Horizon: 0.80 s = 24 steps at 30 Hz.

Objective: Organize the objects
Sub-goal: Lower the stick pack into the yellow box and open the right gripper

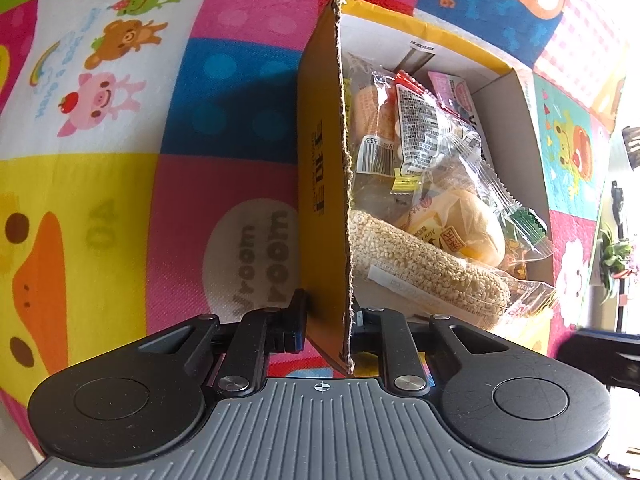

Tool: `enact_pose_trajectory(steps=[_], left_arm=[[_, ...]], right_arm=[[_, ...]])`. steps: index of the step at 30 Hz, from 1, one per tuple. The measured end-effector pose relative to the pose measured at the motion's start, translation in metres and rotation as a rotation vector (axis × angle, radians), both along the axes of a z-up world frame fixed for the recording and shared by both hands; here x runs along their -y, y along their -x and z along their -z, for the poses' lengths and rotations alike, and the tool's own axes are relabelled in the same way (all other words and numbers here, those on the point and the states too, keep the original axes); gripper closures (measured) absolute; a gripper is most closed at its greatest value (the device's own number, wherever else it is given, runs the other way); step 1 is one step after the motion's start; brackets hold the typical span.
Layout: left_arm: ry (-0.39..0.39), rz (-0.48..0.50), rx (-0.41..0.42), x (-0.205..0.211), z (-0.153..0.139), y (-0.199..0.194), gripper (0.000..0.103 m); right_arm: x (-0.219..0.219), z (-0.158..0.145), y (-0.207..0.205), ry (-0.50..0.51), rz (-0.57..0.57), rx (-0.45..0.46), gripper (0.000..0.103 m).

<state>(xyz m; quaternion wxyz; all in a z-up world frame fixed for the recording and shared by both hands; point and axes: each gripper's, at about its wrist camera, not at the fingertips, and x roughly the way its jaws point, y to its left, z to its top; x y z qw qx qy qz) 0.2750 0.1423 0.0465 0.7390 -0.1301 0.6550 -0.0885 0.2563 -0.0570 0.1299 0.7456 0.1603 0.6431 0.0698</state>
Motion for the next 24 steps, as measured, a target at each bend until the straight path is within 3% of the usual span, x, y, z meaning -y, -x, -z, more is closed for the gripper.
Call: enact_pose_trajectory(steps=[7, 12, 15, 19, 23, 24], left_arm=[[0.005, -0.011, -0.01, -0.006, 0.006, -0.001, 0.084], [-0.015, 0.027, -0.001, -0.001, 0.006, -0.003, 0.084], [-0.029, 0.055, 0.009, 0.004, 0.006, -0.004, 0.084], [-0.026, 0.057, 0.01, 0.005, 0.006, -0.005, 0.085], [-0.085, 0.128, 0.083, 0.015, 0.005, -0.006, 0.086], [-0.118, 0.172, 0.118, 0.022, 0.005, -0.005, 0.086]], right_arm=[[-0.023, 0.031, -0.042, 0.028, -0.09, -0.027, 0.075], [0.002, 0.014, -0.056, 0.014, -0.015, 0.032, 0.077], [0.017, -0.009, -0.043, 0.021, -0.036, 0.106, 0.076], [0.029, -0.021, -0.007, 0.161, -0.145, 0.188, 0.075], [0.021, 0.005, 0.035, 0.28, -0.383, 0.258, 0.074], [0.018, 0.017, 0.043, 0.299, -0.427, 0.28, 0.069]])
